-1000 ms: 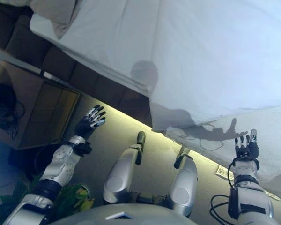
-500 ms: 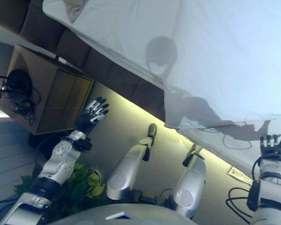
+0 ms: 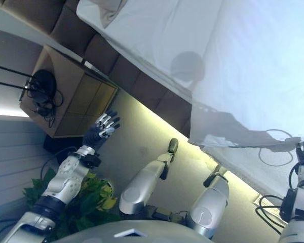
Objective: Make the bed neatly
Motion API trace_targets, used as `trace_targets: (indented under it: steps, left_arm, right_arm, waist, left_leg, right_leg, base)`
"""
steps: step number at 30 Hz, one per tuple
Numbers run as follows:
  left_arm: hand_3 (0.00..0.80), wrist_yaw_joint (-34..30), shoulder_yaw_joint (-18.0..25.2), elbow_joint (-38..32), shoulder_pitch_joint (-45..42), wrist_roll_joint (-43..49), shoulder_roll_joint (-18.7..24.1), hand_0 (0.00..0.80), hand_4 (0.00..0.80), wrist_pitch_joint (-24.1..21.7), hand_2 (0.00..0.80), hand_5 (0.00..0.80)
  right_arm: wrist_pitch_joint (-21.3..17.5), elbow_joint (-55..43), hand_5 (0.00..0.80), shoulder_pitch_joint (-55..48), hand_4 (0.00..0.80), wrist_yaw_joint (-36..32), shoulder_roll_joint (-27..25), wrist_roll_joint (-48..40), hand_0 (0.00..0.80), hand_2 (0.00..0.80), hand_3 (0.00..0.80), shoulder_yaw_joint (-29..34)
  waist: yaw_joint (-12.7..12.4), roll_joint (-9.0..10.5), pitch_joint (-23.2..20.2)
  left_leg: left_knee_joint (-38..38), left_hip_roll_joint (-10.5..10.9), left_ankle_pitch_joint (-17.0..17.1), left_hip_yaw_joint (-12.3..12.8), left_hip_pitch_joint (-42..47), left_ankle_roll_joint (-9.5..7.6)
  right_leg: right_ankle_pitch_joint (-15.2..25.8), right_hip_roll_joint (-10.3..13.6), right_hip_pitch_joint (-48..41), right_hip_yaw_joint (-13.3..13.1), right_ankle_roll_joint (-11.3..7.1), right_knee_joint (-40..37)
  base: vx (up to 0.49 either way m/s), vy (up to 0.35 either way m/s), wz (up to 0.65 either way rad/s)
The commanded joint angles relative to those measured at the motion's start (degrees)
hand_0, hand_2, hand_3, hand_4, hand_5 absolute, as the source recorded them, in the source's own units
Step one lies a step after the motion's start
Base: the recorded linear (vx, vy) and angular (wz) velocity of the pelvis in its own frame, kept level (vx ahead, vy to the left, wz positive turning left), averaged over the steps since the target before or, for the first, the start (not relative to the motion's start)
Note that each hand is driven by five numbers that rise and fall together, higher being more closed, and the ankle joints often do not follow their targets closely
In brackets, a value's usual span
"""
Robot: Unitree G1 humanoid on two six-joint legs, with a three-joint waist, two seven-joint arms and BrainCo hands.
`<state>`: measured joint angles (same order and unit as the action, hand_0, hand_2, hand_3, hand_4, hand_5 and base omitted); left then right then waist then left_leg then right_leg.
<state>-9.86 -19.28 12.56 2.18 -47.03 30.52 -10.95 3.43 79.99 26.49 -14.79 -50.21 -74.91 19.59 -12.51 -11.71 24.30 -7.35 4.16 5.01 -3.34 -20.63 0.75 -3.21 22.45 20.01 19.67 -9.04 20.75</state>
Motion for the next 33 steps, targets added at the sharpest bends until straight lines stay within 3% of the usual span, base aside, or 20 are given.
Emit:
trace_targets:
  steps: [1, 9, 12, 17, 25, 33]
  left_arm:
    - [0.000, -0.83, -1.32, -2.43, 0.46, -2.01, 1.34, 0.000, 0.000, -2.16, 0.000, 0.000]
    - [0.000, -1.13, -0.41, -2.28, 0.70, -1.50, 2.14, 0.000, 0.000, -3.29, 0.000, 0.000]
    - [0.000, -1.41, 0.34, -3.21, 0.55, -1.86, 2.11, 0.000, 0.000, -2.32, 0.000, 0.000]
    - [0.000, -1.67, 1.46, -2.89, -0.25, -1.46, 1.32, 0.000, 0.000, -1.71, 0.000, 0.000]
    - [0.000, -0.65, 4.44, -0.05, -2.31, 2.12, -1.73, 0.000, 0.000, -0.59, 0.000, 0.000]
    - [0.000, -1.96, 9.28, 1.94, -7.36, 8.50, -5.76, 0.000, 0.000, 0.38, 0.000, 0.000]
  right_arm:
    - [0.35, -0.90, 0.800, 2.15, 0.800, -5.11, -0.79, 0.32, 0.800, 0.800, 0.800, -2.50]
    - [-2.59, -2.69, 0.800, 1.91, 0.800, -5.28, 3.60, 0.86, 0.800, 0.800, 0.800, -4.06]
    - [-4.69, -4.09, 0.800, 0.57, 0.800, -6.39, 6.25, 4.58, 0.800, 0.800, 0.800, -5.34]
    - [-4.68, -6.54, 0.800, -0.77, 0.800, -8.12, 12.52, 5.48, 0.800, 0.800, 0.800, -7.90]
    - [-7.71, -14.67, 0.800, -1.78, 0.800, -1.56, 27.69, 12.94, 0.800, 0.800, 0.800, -20.72]
    - [-7.59, -24.33, 0.800, -6.03, 0.800, 7.35, 41.30, 20.17, 0.800, 0.800, 0.800, -35.01]
  waist:
    - [-1.99, 0.60, -0.83]
    - [-2.68, 1.14, 0.24]
    - [-2.80, 1.40, -0.75]
    - [-3.36, 2.03, -3.41]
    - [-5.37, 3.95, -9.06]
    - [-8.13, 5.60, -14.63]
  left_leg:
    - [-2.88, -4.70, -3.04, 0.13, -1.92, 1.80]
    - [-2.56, -4.43, -2.74, -0.08, -1.71, 1.44]
    - [-2.25, -4.28, -3.00, -0.18, -0.36, 1.27]
    - [-1.32, -4.19, -3.63, -0.33, 2.79, 1.21]
    - [1.36, -3.89, -4.92, -1.94, 10.70, 0.77]
    - [4.62, -3.86, -4.97, -3.34, 17.89, 0.72]
  right_leg:
    - [7.47, 3.92, 4.50, -2.57, -3.52, -1.33]
    - [8.46, 3.62, 2.41, -0.72, -3.74, -3.04]
    - [8.67, 3.45, 0.60, -0.14, -3.60, -3.93]
    - [8.68, 3.29, -3.32, 0.73, -3.40, -5.62]
    - [8.28, 3.23, -12.21, 1.98, -2.82, -8.62]
    - [7.97, 3.09, -20.31, 4.37, -2.47, -10.55]
  base:
    - [0.000, 0.000, 0.00]
    - [-0.012, -0.025, 0.09]
    - [0.023, 0.025, 0.10]
    - [0.067, 0.031, 0.06]
    - [0.126, 0.026, 0.09]
    - [0.167, 0.045, 0.15]
